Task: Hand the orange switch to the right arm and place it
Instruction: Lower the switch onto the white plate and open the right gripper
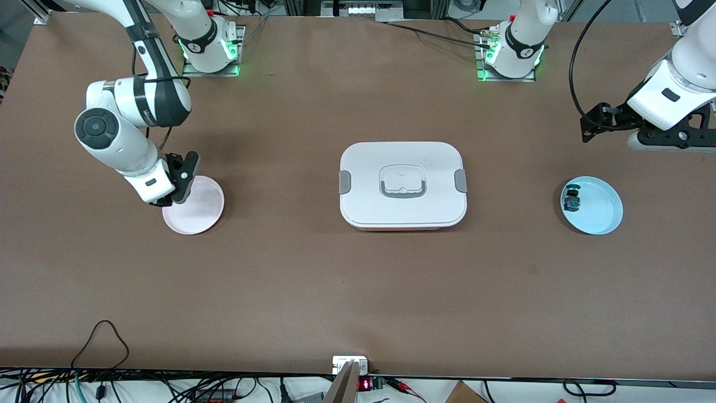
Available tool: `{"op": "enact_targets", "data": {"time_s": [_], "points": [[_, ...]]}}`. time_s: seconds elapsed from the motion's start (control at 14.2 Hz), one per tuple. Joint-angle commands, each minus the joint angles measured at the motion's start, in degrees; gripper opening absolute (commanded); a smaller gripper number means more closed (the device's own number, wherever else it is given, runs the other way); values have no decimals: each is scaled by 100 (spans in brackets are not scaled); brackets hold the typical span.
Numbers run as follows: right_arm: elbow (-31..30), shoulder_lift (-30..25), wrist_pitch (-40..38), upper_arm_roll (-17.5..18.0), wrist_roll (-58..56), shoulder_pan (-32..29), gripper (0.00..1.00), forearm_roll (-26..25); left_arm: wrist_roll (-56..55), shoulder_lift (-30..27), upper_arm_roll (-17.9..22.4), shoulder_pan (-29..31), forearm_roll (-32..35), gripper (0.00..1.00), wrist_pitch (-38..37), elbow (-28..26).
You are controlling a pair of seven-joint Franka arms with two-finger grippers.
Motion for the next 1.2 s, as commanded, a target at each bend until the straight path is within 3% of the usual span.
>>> {"op": "enact_targets", "data": {"time_s": [0.0,0.21,0.99,1.06,1.13], "points": [[-304,232,579,23,-351,-89,0,-92,-48,-145,101,-46,-227,100,21,-143],[-542,460,1176,23,-658,-255,0,-92,-39,-92,84,-46,-139,100,-41,-47],[-542,1041,1670,23,-984,-309,0,-83,-48,5,101,-29,28,100,-331,147],[-542,1041,1661,23,-941,-309,10,-66,-48,5,101,-29,28,100,-331,147],[-542,1041,1653,23,-906,-326,62,-48,-40,5,101,15,28,100,-331,147]]}}
